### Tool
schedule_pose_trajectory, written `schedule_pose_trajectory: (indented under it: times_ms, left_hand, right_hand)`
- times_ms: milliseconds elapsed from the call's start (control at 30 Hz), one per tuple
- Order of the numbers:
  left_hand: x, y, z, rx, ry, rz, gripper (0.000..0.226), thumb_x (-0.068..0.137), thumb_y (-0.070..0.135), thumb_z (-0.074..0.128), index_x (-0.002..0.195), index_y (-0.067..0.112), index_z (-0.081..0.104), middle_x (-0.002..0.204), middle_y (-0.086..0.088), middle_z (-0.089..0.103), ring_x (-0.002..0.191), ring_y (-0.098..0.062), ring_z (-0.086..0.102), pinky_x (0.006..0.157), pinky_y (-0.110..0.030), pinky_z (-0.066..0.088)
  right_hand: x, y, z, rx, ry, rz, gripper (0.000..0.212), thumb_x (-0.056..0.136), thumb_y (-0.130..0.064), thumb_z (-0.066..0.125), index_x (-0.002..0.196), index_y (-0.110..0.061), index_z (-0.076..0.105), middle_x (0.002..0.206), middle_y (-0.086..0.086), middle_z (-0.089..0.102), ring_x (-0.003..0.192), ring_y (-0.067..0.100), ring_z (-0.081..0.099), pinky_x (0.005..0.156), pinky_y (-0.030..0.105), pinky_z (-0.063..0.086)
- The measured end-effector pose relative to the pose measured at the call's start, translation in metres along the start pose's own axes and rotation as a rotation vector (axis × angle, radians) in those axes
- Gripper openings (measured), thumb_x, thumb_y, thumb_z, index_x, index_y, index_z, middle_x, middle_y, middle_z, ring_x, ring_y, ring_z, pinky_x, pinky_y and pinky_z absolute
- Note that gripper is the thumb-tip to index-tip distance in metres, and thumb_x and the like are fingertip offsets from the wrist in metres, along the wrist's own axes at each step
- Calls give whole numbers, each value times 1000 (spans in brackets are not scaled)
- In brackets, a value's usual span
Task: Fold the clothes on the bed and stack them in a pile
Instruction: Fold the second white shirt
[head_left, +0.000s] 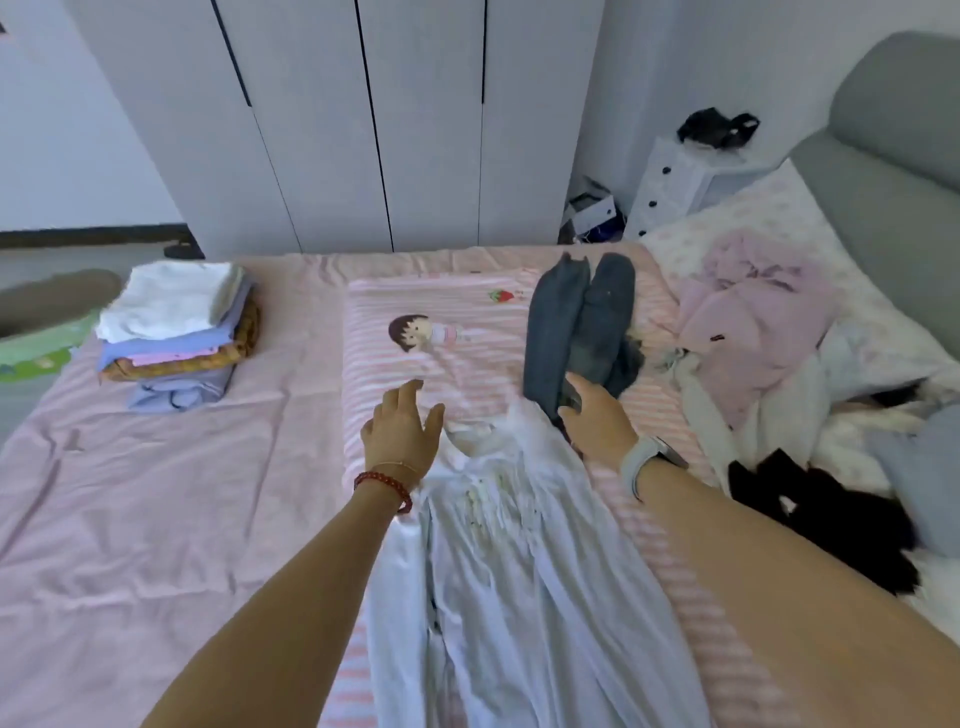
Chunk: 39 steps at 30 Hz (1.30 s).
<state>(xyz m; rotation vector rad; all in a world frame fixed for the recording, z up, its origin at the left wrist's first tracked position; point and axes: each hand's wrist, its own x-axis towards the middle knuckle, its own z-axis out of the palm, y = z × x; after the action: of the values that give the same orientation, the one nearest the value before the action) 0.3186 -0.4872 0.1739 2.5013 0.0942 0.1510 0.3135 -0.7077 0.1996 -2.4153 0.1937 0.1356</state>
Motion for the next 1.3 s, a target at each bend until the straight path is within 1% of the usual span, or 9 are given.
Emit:
schedule_pose_trajectory:
  times_ms: [267, 467, 600, 700, 767, 867, 967, 1067, 1300]
  left_hand:
    - [-169, -86, 109, -152, -249, -236, 36, 92, 16, 52, 127, 6, 50, 126, -12, 51, 116, -29, 48, 96, -38, 38]
    - [-321, -84, 133, -184, -310, -425, 26, 89, 8, 54, 115, 7, 56, 92, -3, 51, 91, -30, 57, 75, -31, 44]
    - [-365, -69, 148, -47, -359, -580, 32, 88, 26, 58, 109, 3, 53, 102, -12, 56, 92, -33, 56, 74, -39, 46]
    - [-376, -62, 158, -41, -386, -651, 30, 87, 43, 55, 88, 16, 44, 85, 1, 54, 74, -19, 55, 55, -26, 39]
    - [-384, -55, 163, -85, -360, -579, 32, 91, 34, 51, 69, 19, 35, 67, 4, 44, 60, -15, 43, 48, -25, 28]
    - [-390, -41, 156, -326, -128, -700, 29, 95, 18, 46, 68, 10, 38, 61, 1, 39, 58, -17, 39, 58, -26, 29]
    - [-381, -41, 133, -366, 146, -751, 17, 98, 15, 42, 88, 2, 47, 77, -12, 47, 77, -19, 43, 63, -22, 25]
    - [-365, -53, 105, -298, 206, -710, 25, 99, 18, 39, 103, -3, 53, 88, -10, 50, 83, -20, 44, 60, -20, 28]
    - [-385, -111, 80, -16, -253, -828, 27, 95, 14, 43, 102, -5, 60, 106, -28, 61, 98, -40, 54, 73, -35, 35]
  right_hand:
    - [-133, 110, 140, 150, -90, 191, 38, 96, -9, 43, 134, -7, 44, 136, 9, 45, 128, 23, 40, 102, 22, 29]
    - [-277, 170, 179, -142, 97, 200, 38, 73, -3, 74, 109, 2, 61, 101, 18, 63, 94, 40, 59, 78, 45, 49]
    - [-320, 199, 178, -66, 104, 325, 50, 83, -18, 68, 127, -2, 51, 121, 16, 57, 112, 34, 52, 96, 39, 40]
    - [-321, 206, 176, 96, 132, 263, 42, 91, -12, 54, 133, -5, 48, 128, 8, 56, 118, 22, 50, 102, 32, 38]
    - [-321, 207, 174, 169, 168, 238, 20, 94, -7, 48, 107, -1, 62, 97, 7, 66, 90, 17, 57, 83, 33, 45]
    - [-323, 207, 157, 336, 238, 299, 39, 96, -5, 43, 59, -14, 35, 53, -3, 29, 50, 6, 29, 53, 25, 26]
    - [-312, 216, 119, 440, 385, 321, 33, 98, -6, 40, 66, -13, 45, 63, 1, 40, 55, 3, 35, 54, 18, 28]
    - [-295, 236, 77, 346, 440, 281, 23, 97, -14, 45, 91, 2, 61, 79, 8, 56, 73, 15, 47, 64, 27, 33]
    - [-296, 288, 45, -344, 72, 438, 25, 96, -22, 42, 108, -7, 57, 103, 18, 61, 85, 35, 54, 72, 37, 38]
